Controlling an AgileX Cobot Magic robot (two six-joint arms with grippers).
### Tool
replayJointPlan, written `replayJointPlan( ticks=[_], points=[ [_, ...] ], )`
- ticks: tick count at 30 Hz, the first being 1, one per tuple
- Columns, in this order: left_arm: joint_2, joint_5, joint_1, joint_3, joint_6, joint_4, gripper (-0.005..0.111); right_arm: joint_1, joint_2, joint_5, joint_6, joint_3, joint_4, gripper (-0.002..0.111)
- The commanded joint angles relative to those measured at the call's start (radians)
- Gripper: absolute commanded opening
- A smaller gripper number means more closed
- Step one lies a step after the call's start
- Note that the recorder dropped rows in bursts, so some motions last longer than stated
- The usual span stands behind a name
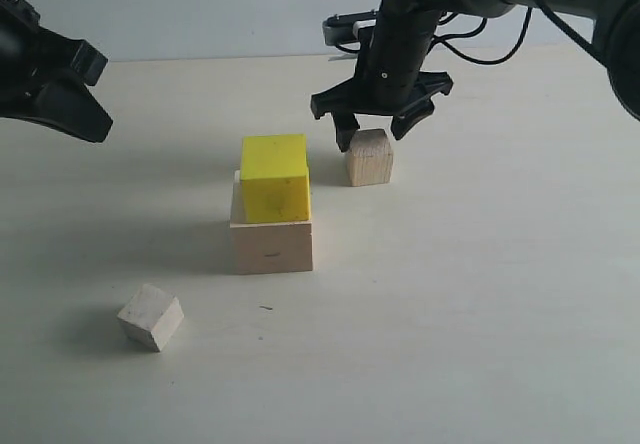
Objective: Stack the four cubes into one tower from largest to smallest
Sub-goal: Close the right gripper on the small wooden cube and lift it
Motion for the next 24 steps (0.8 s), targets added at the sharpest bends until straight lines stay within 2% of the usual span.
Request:
replayJointPlan(
  ticks=[1,5,24],
  points=[
    [-0.001,-0.01,0.001,0.001,0.004,0.001,0.0,0.001,0.009,-0.006,0.003,-0.007,0.002,0.069],
    [-0.001,-0.012,0.001,0.001,0.004,0.001,0.0,0.001,0.017,-0.002,0.003,-0.007,0.005,0.064],
    [-0.001,-0.014,0.001,0.001,0.004,0.001,0.0,0.001,0.019,0.044,-0.011,-0.007,0.021,0.063]
  ],
)
